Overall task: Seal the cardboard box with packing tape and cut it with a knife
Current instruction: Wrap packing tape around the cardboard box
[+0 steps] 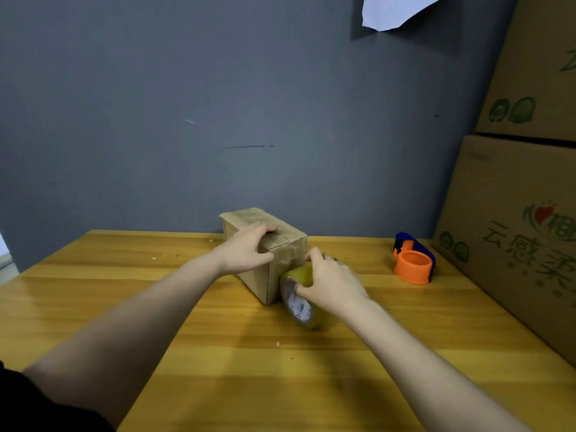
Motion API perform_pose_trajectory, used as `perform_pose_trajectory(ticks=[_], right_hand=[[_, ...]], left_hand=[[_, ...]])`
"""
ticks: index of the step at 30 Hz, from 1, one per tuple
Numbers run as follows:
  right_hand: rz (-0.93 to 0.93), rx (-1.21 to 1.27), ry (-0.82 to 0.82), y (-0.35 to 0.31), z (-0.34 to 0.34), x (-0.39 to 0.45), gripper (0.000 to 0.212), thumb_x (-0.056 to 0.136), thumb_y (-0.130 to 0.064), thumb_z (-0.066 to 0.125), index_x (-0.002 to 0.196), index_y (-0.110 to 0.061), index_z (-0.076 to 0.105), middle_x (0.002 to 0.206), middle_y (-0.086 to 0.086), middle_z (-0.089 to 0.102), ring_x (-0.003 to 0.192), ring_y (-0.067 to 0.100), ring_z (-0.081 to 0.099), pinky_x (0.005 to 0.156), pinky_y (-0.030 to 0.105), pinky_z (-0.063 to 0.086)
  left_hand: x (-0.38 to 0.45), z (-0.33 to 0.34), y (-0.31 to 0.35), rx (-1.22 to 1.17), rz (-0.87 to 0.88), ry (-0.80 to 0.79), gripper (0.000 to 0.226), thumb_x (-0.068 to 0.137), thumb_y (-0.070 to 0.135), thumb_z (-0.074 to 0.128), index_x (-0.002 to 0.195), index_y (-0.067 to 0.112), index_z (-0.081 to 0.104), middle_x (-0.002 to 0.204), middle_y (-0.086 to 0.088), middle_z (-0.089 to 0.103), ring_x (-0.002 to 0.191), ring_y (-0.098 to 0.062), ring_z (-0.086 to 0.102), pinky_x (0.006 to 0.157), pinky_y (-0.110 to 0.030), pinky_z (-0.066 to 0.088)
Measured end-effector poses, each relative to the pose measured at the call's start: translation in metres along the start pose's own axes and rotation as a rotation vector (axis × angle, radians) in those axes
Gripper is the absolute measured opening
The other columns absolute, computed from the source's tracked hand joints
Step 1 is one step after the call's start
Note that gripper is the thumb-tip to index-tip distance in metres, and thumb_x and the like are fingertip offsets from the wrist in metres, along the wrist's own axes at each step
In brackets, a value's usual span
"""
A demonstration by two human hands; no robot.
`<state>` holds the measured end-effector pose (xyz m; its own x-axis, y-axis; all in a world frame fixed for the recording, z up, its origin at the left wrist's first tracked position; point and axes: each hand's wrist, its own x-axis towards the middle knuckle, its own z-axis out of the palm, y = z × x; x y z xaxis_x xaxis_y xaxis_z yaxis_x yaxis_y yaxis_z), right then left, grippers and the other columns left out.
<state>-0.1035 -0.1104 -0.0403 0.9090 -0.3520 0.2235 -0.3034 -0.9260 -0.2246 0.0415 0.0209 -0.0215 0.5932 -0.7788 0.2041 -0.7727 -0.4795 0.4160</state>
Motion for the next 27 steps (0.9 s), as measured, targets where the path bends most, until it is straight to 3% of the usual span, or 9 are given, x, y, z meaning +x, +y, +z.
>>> perform_pose_trajectory(ticks=[6,10,15,17,20,23,25,27], right_hand=[[0.078,0.140,0.022,-0.018,0.008,-0.017,0.060,0.079,-0.055,0.063,0.117,-0.019,0.035,0.119,0.006,0.057,0.103,0.029,0.060,0.079,0.040,0.052],[0.093,0.235,0.070,-0.024,0.016,-0.023,0.055,0.080,-0.058,0.059,0.113,-0.020,0.034,0.114,0.005,0.059,0.104,0.026,0.057,0.075,0.035,0.046],[0.115,0.615,0.002,-0.026,0.025,-0.029,0.032,0.090,-0.036,0.051,0.115,-0.030,0.032,0.096,-0.001,0.056,0.082,0.028,0.059,0.073,0.043,0.049],[0.095,0.702,-0.018,-0.029,0.027,-0.031,0.029,0.094,-0.026,0.048,0.116,-0.030,0.031,0.100,-0.002,0.054,0.076,0.024,0.057,0.072,0.041,0.049],[0.065,0.718,-0.008,-0.035,0.031,-0.035,0.029,0.094,-0.023,0.049,0.116,-0.029,0.032,0.121,0.002,0.057,0.094,0.027,0.060,0.082,0.041,0.048],[0.066,0.760,-0.021,-0.036,0.030,-0.039,0.029,0.094,-0.021,0.050,0.117,-0.026,0.034,0.130,0.005,0.055,0.119,0.031,0.054,0.094,0.042,0.044],[0.068,0.785,-0.035,-0.034,0.028,-0.040,0.029,0.094,-0.019,0.050,0.118,-0.024,0.034,0.125,-0.001,0.055,0.118,0.028,0.055,0.093,0.039,0.044],[0.062,0.811,-0.052,-0.031,0.027,-0.040,0.029,0.094,-0.019,0.050,0.118,-0.023,0.034,0.117,-0.010,0.053,0.102,0.024,0.059,0.082,0.034,0.044]], left_hand=[[-0.001,0.006,-0.009,-0.012,0.026,-0.019,0.073,0.072,0.044,0.041,0.143,0.031,0.034,0.157,0.003,0.023,0.146,-0.016,0.014,0.120,-0.038,0.015],[0.001,0.011,-0.012,-0.164,-0.050,0.007,0.064,0.076,0.038,0.027,0.139,0.037,0.038,0.157,0.010,0.022,0.147,-0.014,0.004,0.121,-0.039,0.007],[0.006,0.014,-0.019,-0.332,-0.067,0.091,0.060,0.076,0.033,0.022,0.131,0.033,0.048,0.153,0.006,0.032,0.146,-0.016,0.011,0.120,-0.040,0.010],[0.009,0.017,-0.018,-0.381,-0.077,0.102,0.055,0.078,0.033,0.024,0.127,0.031,0.051,0.151,0.004,0.035,0.146,-0.018,0.011,0.120,-0.040,0.010],[0.013,0.026,-0.019,-0.440,-0.066,0.168,0.027,0.092,0.033,0.039,0.113,0.035,0.055,0.143,0.006,0.045,0.145,-0.020,0.014,0.119,-0.036,0.006],[0.015,0.031,-0.015,-0.525,-0.045,0.208,0.021,0.097,0.019,0.045,0.113,0.027,0.057,0.136,0.006,0.049,0.141,-0.020,0.027,0.115,-0.029,0.014],[0.013,0.030,-0.009,-0.610,-0.034,0.186,0.026,0.097,0.010,0.042,0.120,0.014,0.056,0.139,-0.002,0.047,0.135,-0.016,0.036,0.106,-0.022,0.024],[0.013,0.028,-0.008,-0.575,-0.019,0.159,0.033,0.098,0.007,0.039,0.128,0.011,0.053,0.143,-0.004,0.043,0.135,-0.014,0.035,0.105,-0.020,0.026]])
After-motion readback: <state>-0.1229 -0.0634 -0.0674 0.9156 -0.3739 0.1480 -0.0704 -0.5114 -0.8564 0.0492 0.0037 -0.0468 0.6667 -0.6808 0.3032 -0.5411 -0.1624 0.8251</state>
